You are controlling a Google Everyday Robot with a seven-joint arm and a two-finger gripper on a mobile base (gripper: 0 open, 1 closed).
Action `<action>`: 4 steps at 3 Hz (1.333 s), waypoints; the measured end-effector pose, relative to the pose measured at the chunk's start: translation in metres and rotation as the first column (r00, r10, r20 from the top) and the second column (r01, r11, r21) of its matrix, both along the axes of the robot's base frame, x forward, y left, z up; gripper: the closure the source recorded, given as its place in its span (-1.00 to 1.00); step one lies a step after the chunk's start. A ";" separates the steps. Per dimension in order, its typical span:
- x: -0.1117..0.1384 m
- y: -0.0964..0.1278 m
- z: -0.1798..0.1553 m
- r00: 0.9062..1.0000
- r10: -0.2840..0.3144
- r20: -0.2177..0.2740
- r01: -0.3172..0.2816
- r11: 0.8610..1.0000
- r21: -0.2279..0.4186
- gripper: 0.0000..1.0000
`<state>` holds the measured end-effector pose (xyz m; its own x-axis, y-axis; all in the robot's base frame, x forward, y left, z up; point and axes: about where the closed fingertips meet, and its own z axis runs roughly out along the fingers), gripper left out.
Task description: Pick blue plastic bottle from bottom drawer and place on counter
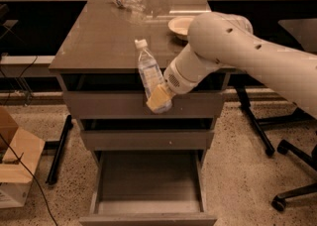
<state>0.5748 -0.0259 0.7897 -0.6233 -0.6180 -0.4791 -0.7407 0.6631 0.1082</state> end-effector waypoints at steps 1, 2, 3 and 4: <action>0.032 0.000 0.036 0.997 0.001 0.073 0.002 0.999 -0.052 1.00; 0.059 0.000 0.077 0.990 0.005 0.143 0.009 0.995 -0.097 1.00; 0.086 0.002 0.105 0.983 0.007 0.184 0.021 0.989 -0.146 1.00; 0.116 0.007 0.122 0.976 0.013 0.216 0.020 0.989 -0.148 1.00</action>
Offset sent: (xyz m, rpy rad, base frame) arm 0.0935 -0.0013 0.1299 -0.1503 -0.2332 -0.0075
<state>0.6907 -0.0186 0.9121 -0.5179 -0.6901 -0.5056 -0.7332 0.6625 -0.1532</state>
